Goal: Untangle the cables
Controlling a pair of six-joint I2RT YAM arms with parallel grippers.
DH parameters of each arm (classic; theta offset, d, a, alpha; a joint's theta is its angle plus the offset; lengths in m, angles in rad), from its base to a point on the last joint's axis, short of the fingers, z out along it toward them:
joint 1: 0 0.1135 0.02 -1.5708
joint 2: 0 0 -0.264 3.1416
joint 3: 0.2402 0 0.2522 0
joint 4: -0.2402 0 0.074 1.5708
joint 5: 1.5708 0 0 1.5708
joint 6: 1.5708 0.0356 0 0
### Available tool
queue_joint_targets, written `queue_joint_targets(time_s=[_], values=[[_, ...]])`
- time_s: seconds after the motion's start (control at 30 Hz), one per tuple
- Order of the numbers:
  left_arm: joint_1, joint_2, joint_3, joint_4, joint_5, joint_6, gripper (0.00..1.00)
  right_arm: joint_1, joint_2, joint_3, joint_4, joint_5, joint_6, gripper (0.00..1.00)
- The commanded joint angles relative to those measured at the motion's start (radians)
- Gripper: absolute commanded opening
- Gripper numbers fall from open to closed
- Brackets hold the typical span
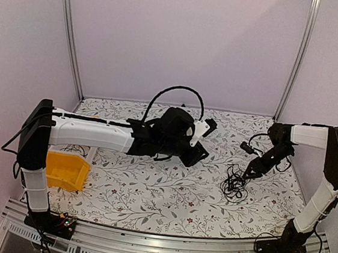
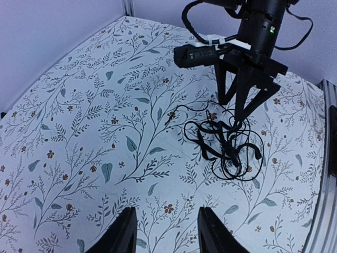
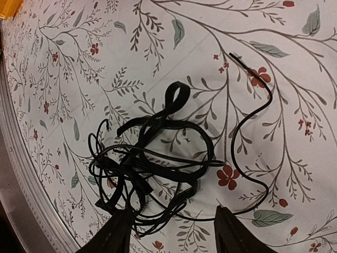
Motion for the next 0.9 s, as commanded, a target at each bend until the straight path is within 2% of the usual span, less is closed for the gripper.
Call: queue_joint_targets(time_s=[0.0,0.07,0.13,0.23,0.4,0.5,0.6,0.7,0.77,0.87], values=[[-0.003,-0.002,0.014,0.007,-0.003,-0.002,0.39,-0.001,0.072,0.043,-0.046,-0.045,0.017,0.47],[-0.004,-0.002,0.01,0.009,-0.002,-0.001,0.39,-0.001,0.091,0.051,-0.048,-0.063,0.021,0.34],[-0.004,0.003,0.01,0.01,0.0,-0.001,0.39,-0.001,0.093,0.062,-0.056,-0.082,0.023,0.16],[-0.006,0.017,0.011,0.021,0.011,0.003,0.39,-0.001,0.072,0.081,-0.073,-0.102,0.024,0.01],[-0.016,0.026,-0.001,0.122,0.029,0.032,0.4,-0.001,-0.003,0.13,-0.129,-0.154,0.015,0.0],[-0.017,0.018,-0.023,0.219,0.059,0.035,0.42,0.006,-0.06,0.191,-0.219,-0.305,-0.064,0.0],[-0.018,0.007,-0.067,0.355,0.106,0.031,0.5,0.03,-0.135,0.249,-0.222,-0.377,-0.098,0.0],[-0.049,-0.021,-0.19,0.623,0.079,0.089,0.67,0.06,-0.19,0.329,-0.203,-0.419,-0.085,0.0],[-0.066,-0.01,-0.214,0.725,0.079,0.138,0.69,0.076,-0.203,0.386,-0.189,-0.445,-0.063,0.0],[-0.073,0.035,-0.167,0.765,0.07,0.179,0.7,0.112,-0.188,0.494,-0.209,-0.462,-0.043,0.0]])
